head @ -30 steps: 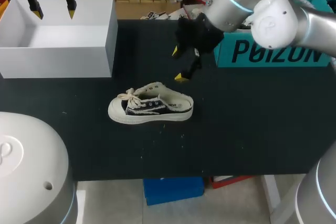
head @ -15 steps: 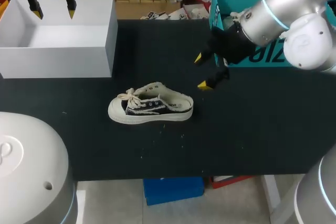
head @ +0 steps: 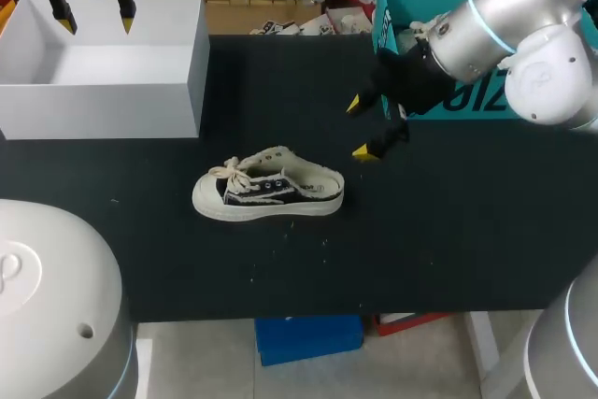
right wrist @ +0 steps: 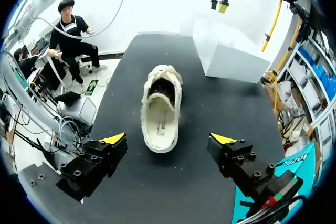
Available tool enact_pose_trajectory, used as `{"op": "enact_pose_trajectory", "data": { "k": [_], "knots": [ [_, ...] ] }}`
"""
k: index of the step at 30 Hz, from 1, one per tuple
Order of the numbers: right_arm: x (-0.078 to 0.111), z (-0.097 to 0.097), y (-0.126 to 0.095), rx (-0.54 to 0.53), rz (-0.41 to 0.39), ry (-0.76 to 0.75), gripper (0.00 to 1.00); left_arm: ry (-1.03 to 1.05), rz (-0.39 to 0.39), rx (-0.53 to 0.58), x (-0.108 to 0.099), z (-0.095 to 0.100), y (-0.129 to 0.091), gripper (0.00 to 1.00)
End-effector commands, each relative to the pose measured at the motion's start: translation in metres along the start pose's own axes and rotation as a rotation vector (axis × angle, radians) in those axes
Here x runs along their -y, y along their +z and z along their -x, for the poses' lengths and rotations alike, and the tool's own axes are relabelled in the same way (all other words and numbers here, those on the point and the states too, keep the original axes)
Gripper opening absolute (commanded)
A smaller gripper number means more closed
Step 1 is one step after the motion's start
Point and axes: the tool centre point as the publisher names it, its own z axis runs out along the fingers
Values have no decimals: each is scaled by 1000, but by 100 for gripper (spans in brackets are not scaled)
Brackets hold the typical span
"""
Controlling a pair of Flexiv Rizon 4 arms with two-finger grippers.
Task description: Take the shoe out of the shoebox, open the shoe tongue, remove and reinsert the insole, then place the shoe into the shoebox
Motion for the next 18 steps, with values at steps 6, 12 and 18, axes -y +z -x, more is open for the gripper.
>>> {"op": "enact_pose_trajectory", "data": {
  "k": [6, 12, 18],
  "knots": [
    [1, -3, 4, 4, -1, 0, 100, -2, 2, 4, -1, -1, 0, 100],
    [9, -6, 23, 37, 41, 13, 100, -2, 2, 4, -1, -1, 0, 100],
    [15, 1, 43, 48, 71, 16, 100, -2, 2, 4, -1, -1, 0, 100]
  ]
}}
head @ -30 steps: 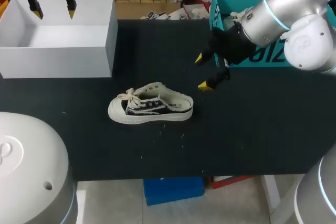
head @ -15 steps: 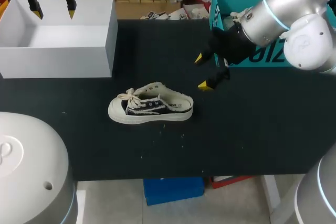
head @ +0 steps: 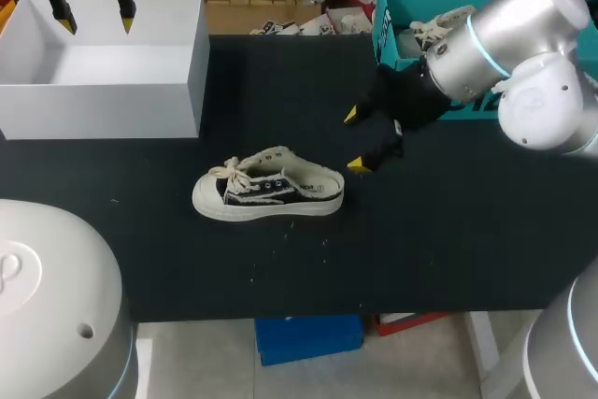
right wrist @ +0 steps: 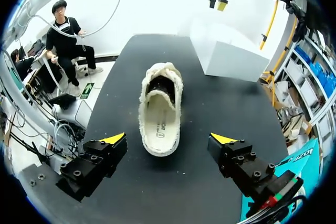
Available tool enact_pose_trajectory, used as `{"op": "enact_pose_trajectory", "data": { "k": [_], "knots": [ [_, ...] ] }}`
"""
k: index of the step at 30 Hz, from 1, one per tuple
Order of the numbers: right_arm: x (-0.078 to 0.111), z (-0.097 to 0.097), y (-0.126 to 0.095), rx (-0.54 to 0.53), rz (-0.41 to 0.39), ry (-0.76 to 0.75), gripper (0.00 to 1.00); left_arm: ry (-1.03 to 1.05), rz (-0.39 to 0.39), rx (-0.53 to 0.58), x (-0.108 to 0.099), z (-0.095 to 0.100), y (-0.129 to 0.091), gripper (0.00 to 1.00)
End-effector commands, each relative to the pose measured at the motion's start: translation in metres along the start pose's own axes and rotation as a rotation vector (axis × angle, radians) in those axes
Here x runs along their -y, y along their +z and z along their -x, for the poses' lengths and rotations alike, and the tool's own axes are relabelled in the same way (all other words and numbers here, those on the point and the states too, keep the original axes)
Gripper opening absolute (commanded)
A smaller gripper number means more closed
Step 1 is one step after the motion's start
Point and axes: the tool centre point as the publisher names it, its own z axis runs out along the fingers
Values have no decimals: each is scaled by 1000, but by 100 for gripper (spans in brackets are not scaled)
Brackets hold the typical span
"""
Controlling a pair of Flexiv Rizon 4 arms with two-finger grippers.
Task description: Take the shoe out of the shoebox, open the shoe tongue, remove and reinsert the insole, then place the shoe into the shoebox
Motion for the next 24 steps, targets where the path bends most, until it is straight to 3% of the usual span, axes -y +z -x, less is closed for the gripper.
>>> {"op": "enact_pose_trajectory", "data": {
  "k": [1, 10, 24],
  "knots": [
    [7, 4, 22, 11, 37, 3, 100, -2, 2, 4, -1, -1, 0, 100],
    [16, 12, 46, -7, 76, 21, 100, -2, 2, 4, -1, -1, 0, 100],
    [26, -9, 69, -16, 113, 60, 100, -2, 2, 4, -1, -1, 0, 100]
  ]
}}
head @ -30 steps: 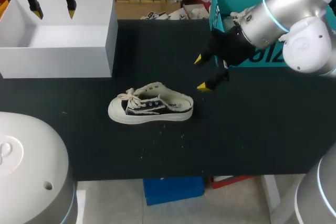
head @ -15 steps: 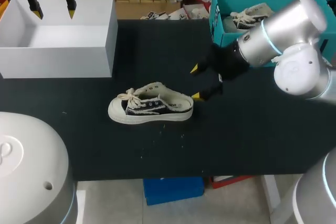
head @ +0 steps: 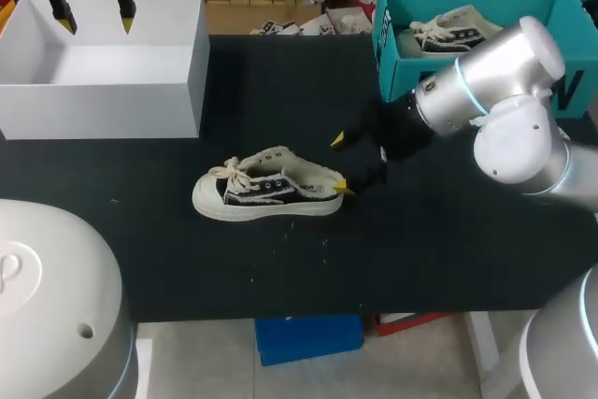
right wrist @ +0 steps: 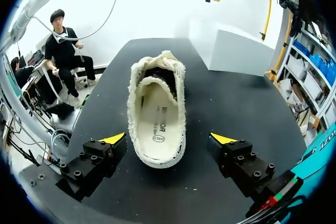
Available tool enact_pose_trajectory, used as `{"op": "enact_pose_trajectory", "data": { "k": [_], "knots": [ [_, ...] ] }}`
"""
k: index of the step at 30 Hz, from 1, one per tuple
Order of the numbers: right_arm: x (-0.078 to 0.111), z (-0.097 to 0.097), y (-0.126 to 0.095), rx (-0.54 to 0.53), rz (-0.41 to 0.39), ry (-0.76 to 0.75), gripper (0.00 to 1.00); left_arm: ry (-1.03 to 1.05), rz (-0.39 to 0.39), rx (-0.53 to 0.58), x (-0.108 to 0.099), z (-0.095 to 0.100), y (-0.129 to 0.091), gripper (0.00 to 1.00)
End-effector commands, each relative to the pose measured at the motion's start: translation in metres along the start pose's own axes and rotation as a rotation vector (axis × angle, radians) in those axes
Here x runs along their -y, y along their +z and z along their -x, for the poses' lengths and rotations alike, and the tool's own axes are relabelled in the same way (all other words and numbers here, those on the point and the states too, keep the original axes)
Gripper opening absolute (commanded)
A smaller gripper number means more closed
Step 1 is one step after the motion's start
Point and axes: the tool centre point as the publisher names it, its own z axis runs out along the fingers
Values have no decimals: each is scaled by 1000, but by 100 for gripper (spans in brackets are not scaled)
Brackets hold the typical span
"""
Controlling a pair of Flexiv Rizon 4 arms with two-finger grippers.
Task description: Take the shoe out of the shoebox, open the shoe tongue, remove and reinsert the insole, then place the shoe into the shoebox
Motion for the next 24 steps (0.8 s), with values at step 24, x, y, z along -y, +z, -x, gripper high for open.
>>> {"op": "enact_pose_trajectory", "data": {
  "k": [24],
  "knots": [
    [17, -11, 44, 39, 61, 47, 100, -2, 2, 4, -1, -1, 0, 100]
  ]
}}
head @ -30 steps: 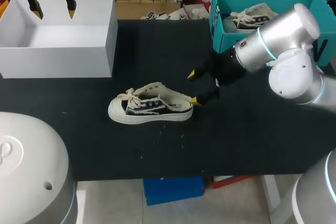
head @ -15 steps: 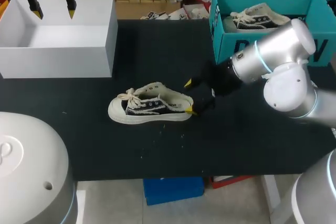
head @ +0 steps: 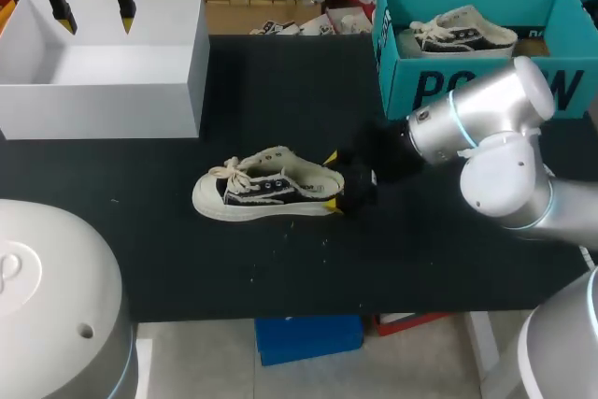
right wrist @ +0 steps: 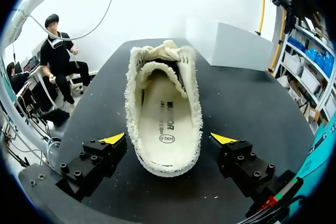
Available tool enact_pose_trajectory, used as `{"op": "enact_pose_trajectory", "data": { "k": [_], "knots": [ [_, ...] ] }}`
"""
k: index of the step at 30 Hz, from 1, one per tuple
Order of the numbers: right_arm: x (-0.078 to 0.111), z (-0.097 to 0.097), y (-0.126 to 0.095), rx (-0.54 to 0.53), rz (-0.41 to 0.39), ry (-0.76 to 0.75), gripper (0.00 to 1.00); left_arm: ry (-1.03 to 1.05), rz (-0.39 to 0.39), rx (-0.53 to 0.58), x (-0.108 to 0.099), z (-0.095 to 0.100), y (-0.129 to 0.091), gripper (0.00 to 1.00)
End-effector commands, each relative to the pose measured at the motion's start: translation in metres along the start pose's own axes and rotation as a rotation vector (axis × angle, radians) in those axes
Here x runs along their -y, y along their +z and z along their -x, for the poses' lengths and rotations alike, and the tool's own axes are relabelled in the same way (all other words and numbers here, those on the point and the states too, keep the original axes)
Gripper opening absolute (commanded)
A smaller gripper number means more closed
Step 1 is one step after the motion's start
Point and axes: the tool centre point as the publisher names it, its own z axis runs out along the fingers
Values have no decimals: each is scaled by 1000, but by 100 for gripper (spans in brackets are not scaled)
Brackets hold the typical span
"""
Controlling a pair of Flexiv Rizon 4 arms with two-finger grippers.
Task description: Take the shoe out of the shoebox, open the shoe tongue, remove and reinsert the insole, then place the shoe into the shoebox
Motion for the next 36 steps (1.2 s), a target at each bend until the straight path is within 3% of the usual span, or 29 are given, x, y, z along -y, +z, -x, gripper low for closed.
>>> {"op": "enact_pose_trajectory", "data": {
  "k": [1, 23, 24, 26, 36],
  "knots": [
    [2, 0, 10, 7, 10, 3, 100, -2, 2, 4, -1, -1, 0, 100],
    [4, -2, 25, 2, 40, 26, 100, -2, 2, 4, -1, -1, 0, 100],
    [4, -2, 26, 1, 42, 26, 87, -2, 2, 4, -1, -1, 0, 100],
    [5, -1, 30, -3, 53, 26, 0, -2, 2, 4, -1, -1, 0, 100],
    [5, -1, 30, -3, 53, 26, 0, -2, 2, 4, -1, -1, 0, 100]
  ]
}}
